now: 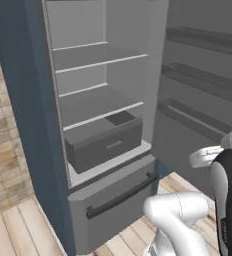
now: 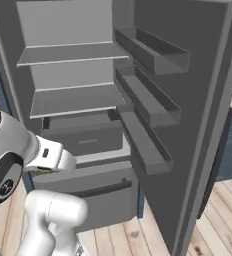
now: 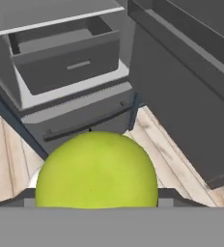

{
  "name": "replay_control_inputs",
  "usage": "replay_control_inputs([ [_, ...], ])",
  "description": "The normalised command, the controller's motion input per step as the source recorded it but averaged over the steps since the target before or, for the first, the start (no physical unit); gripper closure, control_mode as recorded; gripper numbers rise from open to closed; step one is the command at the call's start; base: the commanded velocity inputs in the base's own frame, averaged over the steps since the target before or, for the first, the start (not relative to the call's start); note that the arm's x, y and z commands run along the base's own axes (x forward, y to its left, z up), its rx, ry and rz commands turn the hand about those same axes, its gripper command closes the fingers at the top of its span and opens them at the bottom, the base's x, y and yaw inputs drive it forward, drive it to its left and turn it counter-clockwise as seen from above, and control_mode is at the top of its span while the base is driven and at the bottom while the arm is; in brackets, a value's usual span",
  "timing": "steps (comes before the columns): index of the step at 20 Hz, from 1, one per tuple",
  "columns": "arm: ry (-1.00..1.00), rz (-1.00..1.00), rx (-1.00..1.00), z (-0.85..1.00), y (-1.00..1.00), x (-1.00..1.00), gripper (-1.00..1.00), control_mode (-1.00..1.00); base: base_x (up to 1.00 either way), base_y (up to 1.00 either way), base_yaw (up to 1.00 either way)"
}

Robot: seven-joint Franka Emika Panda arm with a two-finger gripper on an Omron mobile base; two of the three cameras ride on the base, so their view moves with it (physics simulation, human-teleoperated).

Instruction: Retrieve the tangerine and pear from the fridge and place them into the bowl on the dining table.

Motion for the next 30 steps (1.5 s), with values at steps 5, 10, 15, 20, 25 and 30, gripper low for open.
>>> replay_control_inputs([
  [5, 0.0, 0.0, 0.0, 0.0, 0.0, 0.0, 1.0, 1.0, -0.52, 0.57, -0.38],
  [10, 0.0, 0.0, 0.0, 0.0, 0.0, 0.0, 1.0, 1.0, -0.47, 0.47, -0.4],
  [15, 0.0, 0.0, 0.0, 0.0, 0.0, 0.0, 1.0, 1.0, -0.75, 0.14, -0.4],
  [20, 0.0, 0.0, 0.0, 0.0, 0.0, 0.0, 1.0, 1.0, -0.95, 0.0, -0.39],
  [25, 0.0, 0.0, 0.0, 0.0, 0.0, 0.0, 1.0, 1.0, -0.93, -0.01, -0.37],
  [30, 0.0, 0.0, 0.0, 0.0, 0.0, 0.0, 1.0, 1.0, -0.75, -0.21, -0.32],
])
